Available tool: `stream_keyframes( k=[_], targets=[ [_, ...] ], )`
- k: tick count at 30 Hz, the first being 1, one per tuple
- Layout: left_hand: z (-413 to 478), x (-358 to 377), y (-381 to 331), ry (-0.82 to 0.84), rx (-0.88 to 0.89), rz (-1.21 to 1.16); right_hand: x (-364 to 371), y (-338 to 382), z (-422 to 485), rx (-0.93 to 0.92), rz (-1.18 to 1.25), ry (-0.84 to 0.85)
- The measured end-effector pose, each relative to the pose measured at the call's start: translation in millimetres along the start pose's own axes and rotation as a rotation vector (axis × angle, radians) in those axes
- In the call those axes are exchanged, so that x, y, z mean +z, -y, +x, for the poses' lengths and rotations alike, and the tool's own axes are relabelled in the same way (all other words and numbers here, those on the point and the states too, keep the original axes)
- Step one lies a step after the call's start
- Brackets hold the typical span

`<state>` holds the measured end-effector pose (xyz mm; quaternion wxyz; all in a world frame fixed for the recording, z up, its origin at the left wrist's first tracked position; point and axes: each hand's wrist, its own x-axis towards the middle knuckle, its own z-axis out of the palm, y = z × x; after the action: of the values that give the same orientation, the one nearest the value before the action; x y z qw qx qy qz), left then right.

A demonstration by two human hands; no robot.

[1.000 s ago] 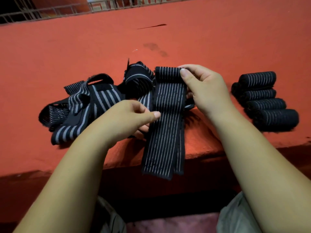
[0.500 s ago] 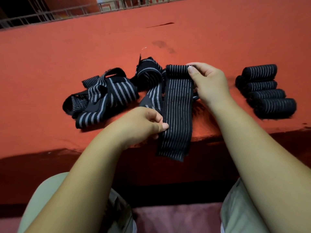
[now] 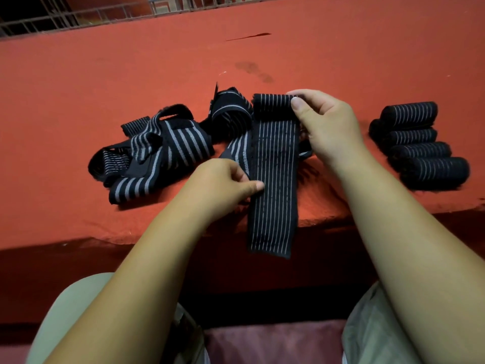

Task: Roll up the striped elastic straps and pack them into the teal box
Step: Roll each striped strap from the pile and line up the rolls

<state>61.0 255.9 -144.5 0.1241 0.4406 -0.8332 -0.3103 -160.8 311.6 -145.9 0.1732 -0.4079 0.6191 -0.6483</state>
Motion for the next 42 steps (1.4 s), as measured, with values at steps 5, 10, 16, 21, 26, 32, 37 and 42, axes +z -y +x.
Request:
stream_keyframes(
  k=[5,10,16,21,26,32,37,42],
  targets=[
    [19.9,-10.9,-5.6,-0.172,0.106,-0.287,-0.5,3.9,-2.2,-0.027,0.047,0.02],
    [37.1,-18.6,-13.0,-0.14,0.218,-0.652,0.0,7.1,-8.1,-0.028,0.091,0.025],
    [47.7,-12.1,-12.6,-0.12,0.16,-0.816,-2.5,4.9,-7.7,-0.045,0.117,0.023],
    [47.6,-13.8,-17.2,-0.105,0.145,-0.871,-3.0,-1.8,-5.6,0.006,0.25,0.049],
    [46.0,-16.1,-22.0,-0.148,0.221,-0.773,-3.4,-4.0,-8.3,0.008,0.313,0.078],
    [48.3,-21.6,-27.1,-0.159,0.299,-0.659,-6.2,-3.5,-8.9,0.014,0.339,0.119],
    [53.5,-12.3,-29.8,-0.221,0.286,-0.721,-7.8,-4.3,-9.6,-0.006,0.285,0.14],
    [57.8,-10.9,-26.9,-0.201,0.301,-0.799,-8.5,-1.8,-9.5,0.002,0.248,0.075]
  ],
)
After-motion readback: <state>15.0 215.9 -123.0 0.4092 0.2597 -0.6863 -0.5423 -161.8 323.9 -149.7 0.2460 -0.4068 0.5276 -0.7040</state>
